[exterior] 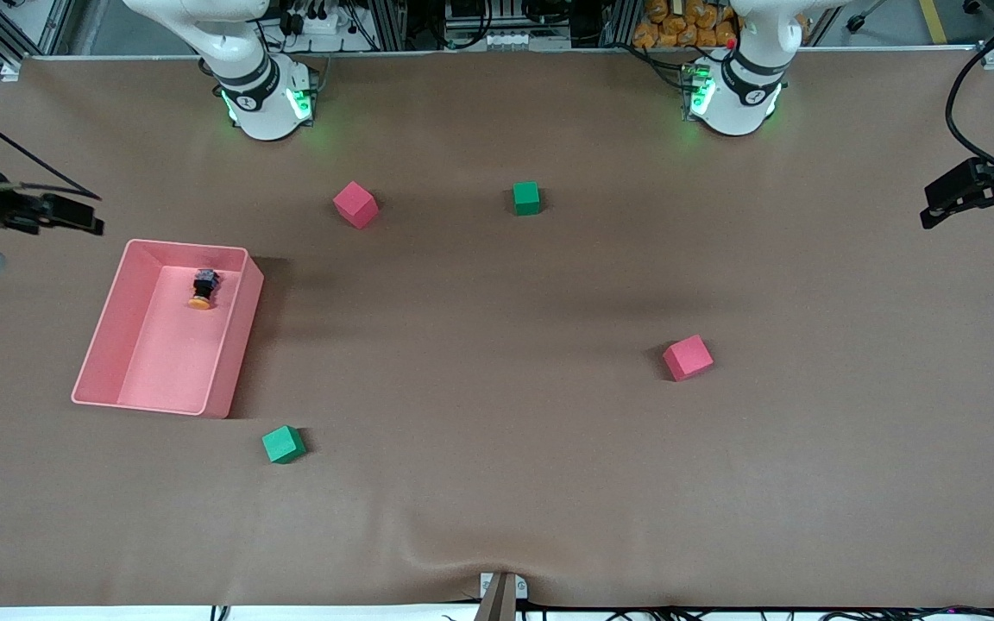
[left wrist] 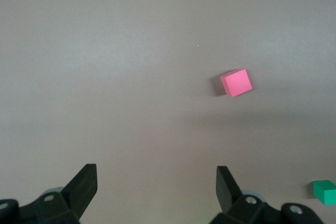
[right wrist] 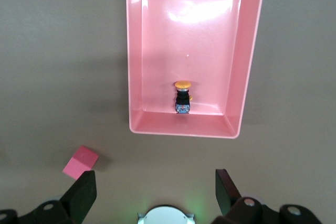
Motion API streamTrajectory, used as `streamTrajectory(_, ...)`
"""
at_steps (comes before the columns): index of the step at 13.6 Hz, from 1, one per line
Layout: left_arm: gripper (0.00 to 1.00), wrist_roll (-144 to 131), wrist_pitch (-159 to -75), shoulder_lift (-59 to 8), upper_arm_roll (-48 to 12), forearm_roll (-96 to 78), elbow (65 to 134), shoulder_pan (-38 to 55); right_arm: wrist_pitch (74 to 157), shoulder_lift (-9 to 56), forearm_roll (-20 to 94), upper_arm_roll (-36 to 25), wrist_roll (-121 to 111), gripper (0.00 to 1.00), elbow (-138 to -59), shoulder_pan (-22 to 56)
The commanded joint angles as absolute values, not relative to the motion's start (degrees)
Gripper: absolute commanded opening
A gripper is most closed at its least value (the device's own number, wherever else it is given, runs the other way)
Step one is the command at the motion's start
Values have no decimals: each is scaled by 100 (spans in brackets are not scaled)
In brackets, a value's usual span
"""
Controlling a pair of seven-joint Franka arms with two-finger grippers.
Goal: Place and upright button with both arms
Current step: 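Reach the right gripper into the pink tray toward the yellow button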
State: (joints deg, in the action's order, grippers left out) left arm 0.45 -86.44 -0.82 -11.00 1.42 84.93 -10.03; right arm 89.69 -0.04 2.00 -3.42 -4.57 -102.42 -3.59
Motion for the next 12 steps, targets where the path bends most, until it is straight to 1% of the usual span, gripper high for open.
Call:
streamTrajectory(1,100,141,-8534,-26,-1134,123,8420,-1072,9604,-132,150,-299,-501,100,-11027,-378)
streamTrajectory(4,100,184,-8543,0,-1125,114,8429,-1081,10867,-114,149,-299,-510,100,-12099,-378)
streamTrajectory(6,100,202,-8543,17,-1125,123,8429,-1072,11572,-62,141,-299,-510,100,-12610,-360)
streamTrajectory(7,100,220,-8517,26,-1134,123,8429,-1081,11758,52,141,-299,-510,100,-12717,-360)
streamTrajectory(12,100,203,-8490,17,-1134,123,8411,-1064,12251,684,132,-299,-510,100,-12744,-387)
